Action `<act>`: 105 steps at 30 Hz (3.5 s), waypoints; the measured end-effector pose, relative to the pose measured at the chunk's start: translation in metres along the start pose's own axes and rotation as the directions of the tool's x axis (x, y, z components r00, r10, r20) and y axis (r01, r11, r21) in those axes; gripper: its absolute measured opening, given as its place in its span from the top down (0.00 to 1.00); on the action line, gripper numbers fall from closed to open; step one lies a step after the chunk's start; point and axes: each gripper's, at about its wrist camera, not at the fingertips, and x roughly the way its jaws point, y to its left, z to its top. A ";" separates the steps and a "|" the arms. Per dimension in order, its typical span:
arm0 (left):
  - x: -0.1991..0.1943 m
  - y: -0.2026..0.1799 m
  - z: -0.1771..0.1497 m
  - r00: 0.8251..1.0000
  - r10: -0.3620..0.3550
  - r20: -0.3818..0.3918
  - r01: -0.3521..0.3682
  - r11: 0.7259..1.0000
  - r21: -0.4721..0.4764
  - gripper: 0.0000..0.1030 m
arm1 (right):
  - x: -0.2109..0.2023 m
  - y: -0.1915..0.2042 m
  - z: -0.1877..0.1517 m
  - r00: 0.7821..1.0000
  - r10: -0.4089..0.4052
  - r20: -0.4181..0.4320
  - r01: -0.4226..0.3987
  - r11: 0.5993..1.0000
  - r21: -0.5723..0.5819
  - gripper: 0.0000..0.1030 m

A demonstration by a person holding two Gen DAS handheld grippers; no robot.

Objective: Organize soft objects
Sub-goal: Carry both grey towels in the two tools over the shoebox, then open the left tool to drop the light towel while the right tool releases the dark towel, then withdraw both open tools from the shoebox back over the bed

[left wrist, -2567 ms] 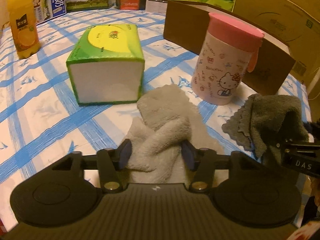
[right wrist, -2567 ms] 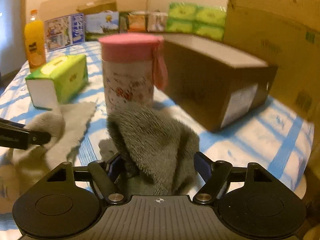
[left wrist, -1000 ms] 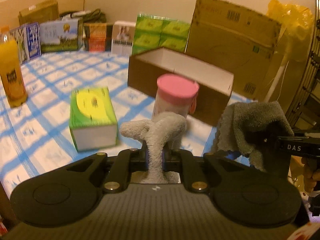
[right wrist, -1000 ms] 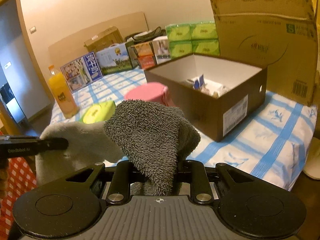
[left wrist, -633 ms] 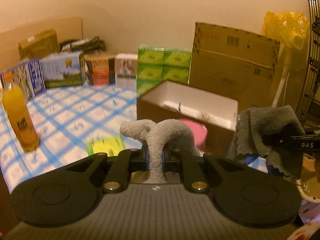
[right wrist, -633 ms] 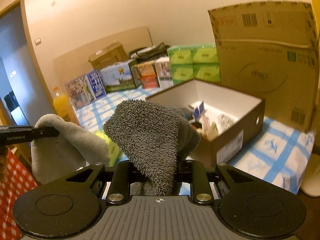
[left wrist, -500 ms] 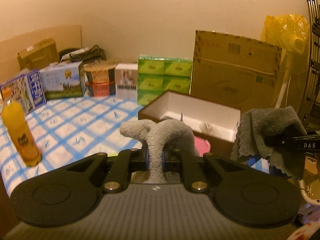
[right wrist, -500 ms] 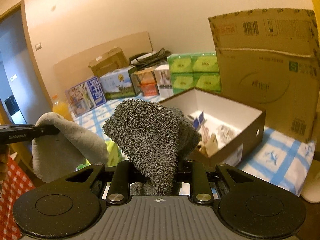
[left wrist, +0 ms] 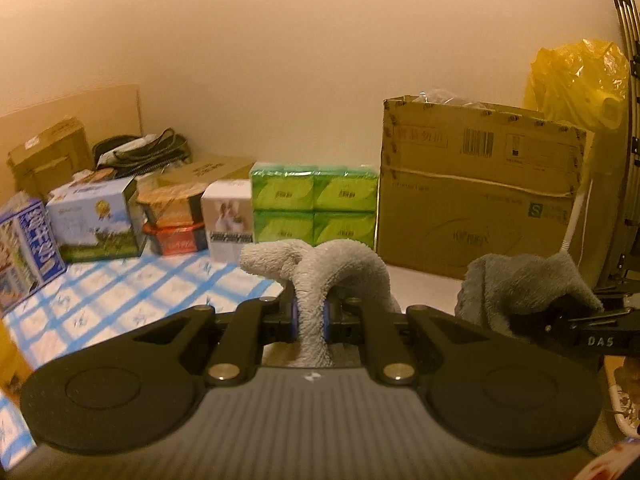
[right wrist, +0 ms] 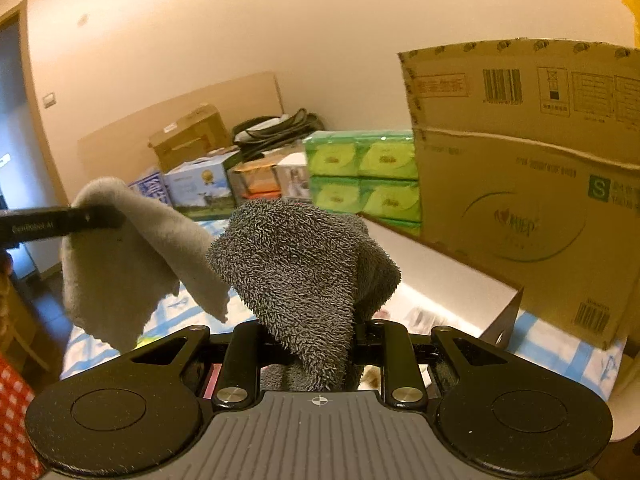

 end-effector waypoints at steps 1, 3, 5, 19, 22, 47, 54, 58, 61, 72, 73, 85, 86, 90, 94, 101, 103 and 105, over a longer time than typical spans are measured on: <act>0.010 -0.003 0.007 1.000 0.000 -0.001 0.000 1.000 0.013 0.91 | 0.007 -0.004 0.005 1.000 -0.008 -0.004 0.008 1.000 0.000 0.77; 0.027 -0.009 0.017 1.000 0.000 -0.005 0.000 0.999 0.035 0.91 | 0.020 -0.013 0.014 1.000 -0.025 -0.013 0.025 1.000 0.000 0.77; 0.044 -0.015 0.023 1.000 0.003 -0.007 -0.003 0.998 0.055 0.91 | 0.033 -0.021 0.021 0.999 -0.038 -0.023 0.038 0.999 -0.005 0.77; 0.170 -0.035 0.024 0.995 -0.001 -0.099 0.010 0.996 0.086 0.91 | 0.119 -0.064 0.033 0.992 -0.097 -0.082 0.098 0.995 0.008 0.77; 0.193 -0.033 0.018 0.993 0.003 -0.120 0.006 0.997 0.081 0.91 | 0.134 -0.071 0.033 0.990 -0.106 -0.092 0.107 0.994 0.011 0.77; 0.265 -0.016 -0.031 0.956 0.002 -0.294 0.026 0.995 0.092 0.57 | 0.193 -0.081 0.021 0.981 -0.163 -0.107 0.169 0.984 0.048 0.75; 0.267 -0.017 -0.035 0.952 -0.001 -0.306 0.033 0.994 0.100 0.56 | 0.197 -0.074 0.019 0.977 -0.201 -0.078 0.202 0.979 0.004 0.39; 0.266 -0.017 -0.037 0.950 -0.003 -0.312 0.034 0.995 0.095 0.55 | 0.198 -0.074 0.018 0.972 -0.216 -0.090 0.216 0.976 -0.019 0.38; 0.264 -0.018 -0.039 0.949 -0.003 -0.316 0.036 0.995 0.097 0.55 | 0.195 -0.074 0.018 0.971 -0.219 -0.095 0.218 0.976 -0.020 0.38; 0.248 -0.020 -0.037 0.948 -0.012 -0.317 0.042 0.995 0.087 0.49 | 0.180 -0.070 0.012 0.971 -0.210 -0.116 0.208 0.978 -0.032 0.36; 0.246 -0.020 -0.036 0.949 -0.014 -0.315 0.043 0.995 0.087 0.48 | 0.178 -0.069 0.011 0.971 -0.207 -0.118 0.205 0.978 -0.033 0.36; 0.201 -0.017 -0.039 0.959 -0.023 -0.283 0.048 0.995 0.082 0.34 | 0.143 -0.058 -0.002 0.974 -0.186 -0.126 0.187 0.982 -0.007 0.36; 0.195 -0.015 -0.040 0.959 -0.025 -0.281 0.049 0.996 0.078 0.33 | 0.139 -0.057 -0.003 0.975 -0.185 -0.124 0.186 0.982 -0.002 0.36; 0.168 -0.011 -0.042 0.967 -0.034 -0.251 0.052 0.996 0.066 0.28 | 0.120 -0.052 -0.006 0.978 -0.175 -0.117 0.179 0.984 0.023 0.36; 0.138 -0.007 -0.043 0.977 -0.032 -0.212 0.043 0.998 0.047 0.23 | 0.100 -0.041 -0.009 0.982 -0.162 -0.101 0.167 0.985 0.035 0.36; 0.082 -0.003 -0.053 0.980 -0.049 -0.190 0.048 0.999 -0.009 0.23 | 0.061 -0.013 -0.022 0.984 -0.162 -0.070 0.165 0.986 0.035 0.36; 0.065 -0.005 -0.058 0.981 -0.038 -0.189 0.035 0.999 -0.016 0.23 | 0.051 -0.005 -0.026 0.983 -0.172 -0.069 0.175 0.984 0.038 0.36; 0.045 -0.006 -0.065 0.982 -0.029 -0.188 0.025 0.999 -0.026 0.23 | 0.040 0.001 -0.030 0.984 -0.167 -0.063 0.170 0.984 0.047 0.36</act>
